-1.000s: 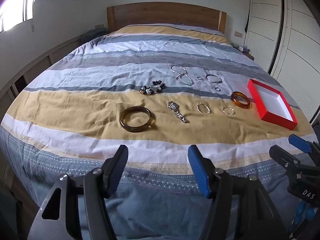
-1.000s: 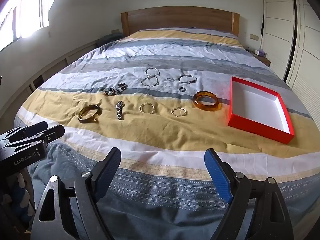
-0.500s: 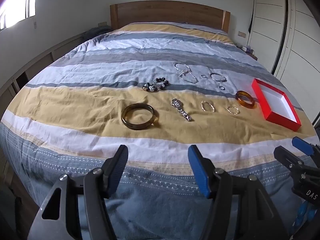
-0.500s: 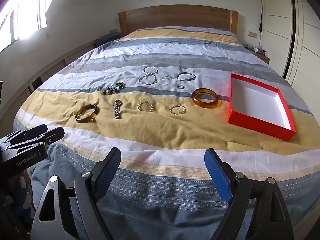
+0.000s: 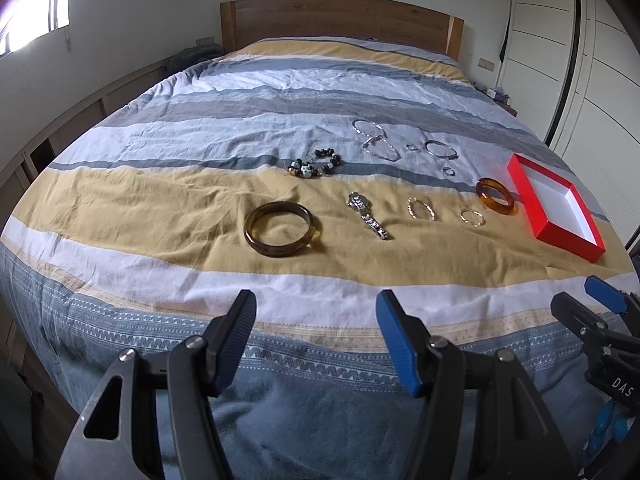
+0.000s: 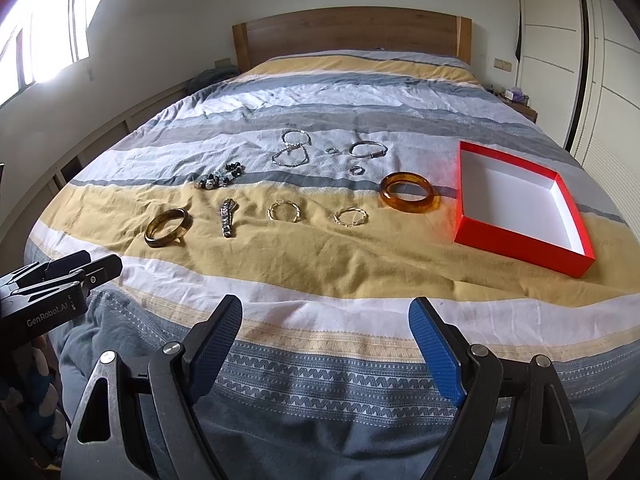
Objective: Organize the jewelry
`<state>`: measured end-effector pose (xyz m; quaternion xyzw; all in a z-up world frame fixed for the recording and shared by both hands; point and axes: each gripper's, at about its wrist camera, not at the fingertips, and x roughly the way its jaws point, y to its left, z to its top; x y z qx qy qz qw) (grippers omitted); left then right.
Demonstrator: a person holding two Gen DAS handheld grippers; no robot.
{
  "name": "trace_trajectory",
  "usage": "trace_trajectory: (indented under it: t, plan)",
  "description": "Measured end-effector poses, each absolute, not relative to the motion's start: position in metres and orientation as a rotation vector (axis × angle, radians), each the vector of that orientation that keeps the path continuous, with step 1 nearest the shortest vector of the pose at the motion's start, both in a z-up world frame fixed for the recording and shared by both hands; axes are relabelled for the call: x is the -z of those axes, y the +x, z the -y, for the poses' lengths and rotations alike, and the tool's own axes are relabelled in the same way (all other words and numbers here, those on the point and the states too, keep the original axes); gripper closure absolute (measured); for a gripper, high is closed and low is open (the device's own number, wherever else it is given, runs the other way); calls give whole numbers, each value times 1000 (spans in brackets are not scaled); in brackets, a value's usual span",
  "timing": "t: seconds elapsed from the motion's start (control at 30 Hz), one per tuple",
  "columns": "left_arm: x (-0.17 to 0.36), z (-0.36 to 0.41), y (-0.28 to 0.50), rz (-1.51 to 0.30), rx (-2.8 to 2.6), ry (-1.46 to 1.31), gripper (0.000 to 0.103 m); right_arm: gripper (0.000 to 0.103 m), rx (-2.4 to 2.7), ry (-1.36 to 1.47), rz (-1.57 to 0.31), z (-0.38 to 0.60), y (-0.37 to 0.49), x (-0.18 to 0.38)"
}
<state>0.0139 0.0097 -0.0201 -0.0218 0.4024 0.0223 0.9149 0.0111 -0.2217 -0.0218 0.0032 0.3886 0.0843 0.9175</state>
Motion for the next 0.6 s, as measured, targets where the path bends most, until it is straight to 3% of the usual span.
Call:
trace_trajectory:
  t: [0.6]
  plan:
    - [19,-20,26,-823,-66,-30,43,18,-180,27,-824,219,23,30]
